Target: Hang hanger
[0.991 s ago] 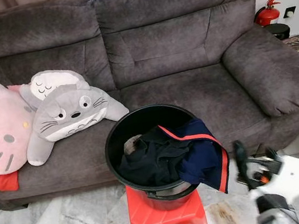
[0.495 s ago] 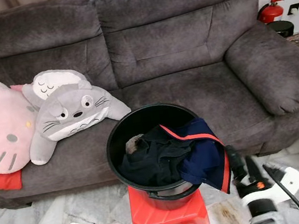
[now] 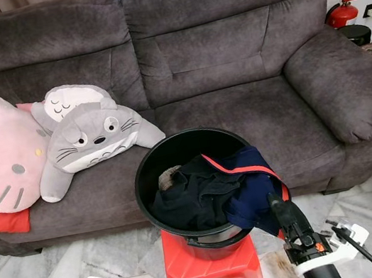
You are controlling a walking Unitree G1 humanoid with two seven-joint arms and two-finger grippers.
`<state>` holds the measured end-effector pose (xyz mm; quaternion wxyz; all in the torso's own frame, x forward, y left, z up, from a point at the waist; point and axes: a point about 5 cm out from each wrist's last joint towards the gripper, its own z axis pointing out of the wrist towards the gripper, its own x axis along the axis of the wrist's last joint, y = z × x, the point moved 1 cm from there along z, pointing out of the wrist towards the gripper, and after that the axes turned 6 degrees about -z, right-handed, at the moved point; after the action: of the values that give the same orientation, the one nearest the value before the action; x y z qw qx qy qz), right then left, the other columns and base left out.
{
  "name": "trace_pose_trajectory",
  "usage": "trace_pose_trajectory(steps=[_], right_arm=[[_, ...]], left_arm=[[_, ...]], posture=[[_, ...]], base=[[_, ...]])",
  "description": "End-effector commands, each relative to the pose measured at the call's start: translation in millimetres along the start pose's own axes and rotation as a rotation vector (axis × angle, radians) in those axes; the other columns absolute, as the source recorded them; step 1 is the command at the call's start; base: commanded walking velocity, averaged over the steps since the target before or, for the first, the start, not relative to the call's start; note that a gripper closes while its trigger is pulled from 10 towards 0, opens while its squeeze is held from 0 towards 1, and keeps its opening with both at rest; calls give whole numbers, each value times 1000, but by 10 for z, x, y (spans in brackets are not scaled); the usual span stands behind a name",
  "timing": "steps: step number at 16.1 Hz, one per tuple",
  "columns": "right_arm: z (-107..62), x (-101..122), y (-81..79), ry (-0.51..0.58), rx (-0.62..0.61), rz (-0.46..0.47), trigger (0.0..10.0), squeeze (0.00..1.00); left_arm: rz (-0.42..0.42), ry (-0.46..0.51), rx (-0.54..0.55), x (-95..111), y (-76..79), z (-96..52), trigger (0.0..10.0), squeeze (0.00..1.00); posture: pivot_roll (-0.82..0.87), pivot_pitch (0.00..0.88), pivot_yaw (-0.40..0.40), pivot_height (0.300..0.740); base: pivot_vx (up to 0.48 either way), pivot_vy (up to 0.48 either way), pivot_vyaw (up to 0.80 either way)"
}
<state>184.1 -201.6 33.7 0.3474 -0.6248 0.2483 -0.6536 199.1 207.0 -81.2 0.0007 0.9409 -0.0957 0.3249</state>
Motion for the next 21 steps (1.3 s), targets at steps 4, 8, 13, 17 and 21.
trace_pose_trajectory(steps=[4,8,13,17,21], right_arm=[[-29,-192,-116,2,26,79,10000,0],[12,-201,-131,6,24,85,10000,0],[-12,-243,-101,-7,6,91,10000,0],[5,-241,-103,-5,7,89,10000,0],[23,-250,-107,-10,8,85,10000,0]], left_arm=[[37,-9,16,-60,-65,-29,10000,0],[31,-4,20,-39,-52,-21,10000,0],[37,0,18,-57,-40,-25,10000,0],[34,3,23,-60,-56,-30,10000,0],[22,7,33,-52,-75,-32,10000,0]], posture=[[-209,0,95,740],[-207,0,92,740],[-205,0,92,740],[-205,0,96,740],[-206,0,97,740]], base=[[0,0,0],[0,0,0],[0,-161,0],[0,-405,0],[0,-202,0]])
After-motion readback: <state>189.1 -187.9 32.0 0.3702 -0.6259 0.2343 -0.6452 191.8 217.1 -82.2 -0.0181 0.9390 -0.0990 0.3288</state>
